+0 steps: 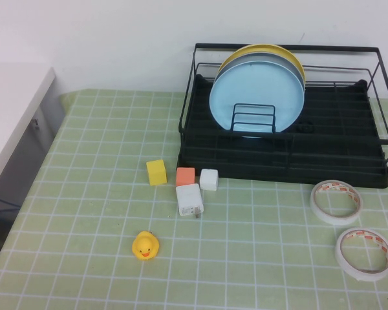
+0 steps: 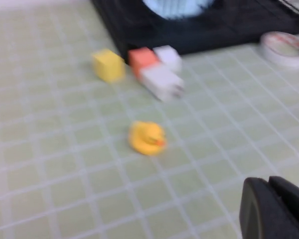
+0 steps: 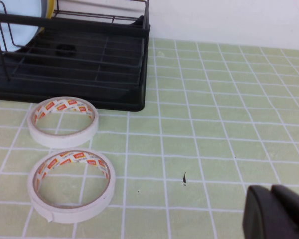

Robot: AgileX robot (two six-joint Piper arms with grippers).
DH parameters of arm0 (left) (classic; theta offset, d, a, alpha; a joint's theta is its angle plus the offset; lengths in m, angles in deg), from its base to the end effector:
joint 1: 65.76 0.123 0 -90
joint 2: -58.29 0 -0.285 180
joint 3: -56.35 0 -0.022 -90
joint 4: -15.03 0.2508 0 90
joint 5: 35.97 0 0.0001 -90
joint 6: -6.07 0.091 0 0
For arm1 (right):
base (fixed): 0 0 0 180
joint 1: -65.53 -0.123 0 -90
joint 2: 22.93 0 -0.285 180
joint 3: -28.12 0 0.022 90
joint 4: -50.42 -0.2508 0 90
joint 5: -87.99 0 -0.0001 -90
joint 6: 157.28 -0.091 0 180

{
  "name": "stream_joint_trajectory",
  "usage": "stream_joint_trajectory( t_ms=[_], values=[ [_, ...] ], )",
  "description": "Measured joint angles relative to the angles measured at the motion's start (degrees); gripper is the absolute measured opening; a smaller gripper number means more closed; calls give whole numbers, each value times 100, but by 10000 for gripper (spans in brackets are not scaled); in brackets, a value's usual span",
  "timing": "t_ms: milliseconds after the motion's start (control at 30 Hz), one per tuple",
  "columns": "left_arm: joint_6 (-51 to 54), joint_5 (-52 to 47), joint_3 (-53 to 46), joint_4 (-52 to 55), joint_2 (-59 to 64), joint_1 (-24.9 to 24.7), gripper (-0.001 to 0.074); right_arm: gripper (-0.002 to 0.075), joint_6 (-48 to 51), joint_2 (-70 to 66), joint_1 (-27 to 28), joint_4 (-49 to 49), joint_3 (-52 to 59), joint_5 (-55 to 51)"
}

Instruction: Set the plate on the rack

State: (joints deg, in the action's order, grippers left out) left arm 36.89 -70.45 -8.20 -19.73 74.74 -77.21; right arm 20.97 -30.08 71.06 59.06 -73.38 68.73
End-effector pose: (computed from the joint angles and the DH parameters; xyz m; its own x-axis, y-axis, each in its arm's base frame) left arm 0.0447 -0.0391 0.2345 -0.3332 0.0852 -0.9390 0.4905 0.8662 -0.0955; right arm 0.0528 -0.0097 0.1763 -0.2672 -0.0862 -0.9598 0.1148 0.9860 -0.1205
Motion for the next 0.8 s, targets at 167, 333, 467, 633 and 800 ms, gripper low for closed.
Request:
stream_joint_trajectory(
  t_ms=[167,333,467,633,800],
  values=[
    [-2428,274,0,1690,-636,132,-1,9,0,0,0,0,0,-10],
    [-4910,761,-339,3548,-924,155,-1,9,0,0,0,0,0,-23],
    [-4610,1547,-922,3767,-937,206,-1,9,0,0,0,0,0,-23],
    [-3780,1956,-1371,3362,-937,410,-1,9,0,0,0,0,0,-33],
    [-3554,1847,-1384,3351,-937,625,-1,9,0,0,0,0,-4,-34]
  ],
)
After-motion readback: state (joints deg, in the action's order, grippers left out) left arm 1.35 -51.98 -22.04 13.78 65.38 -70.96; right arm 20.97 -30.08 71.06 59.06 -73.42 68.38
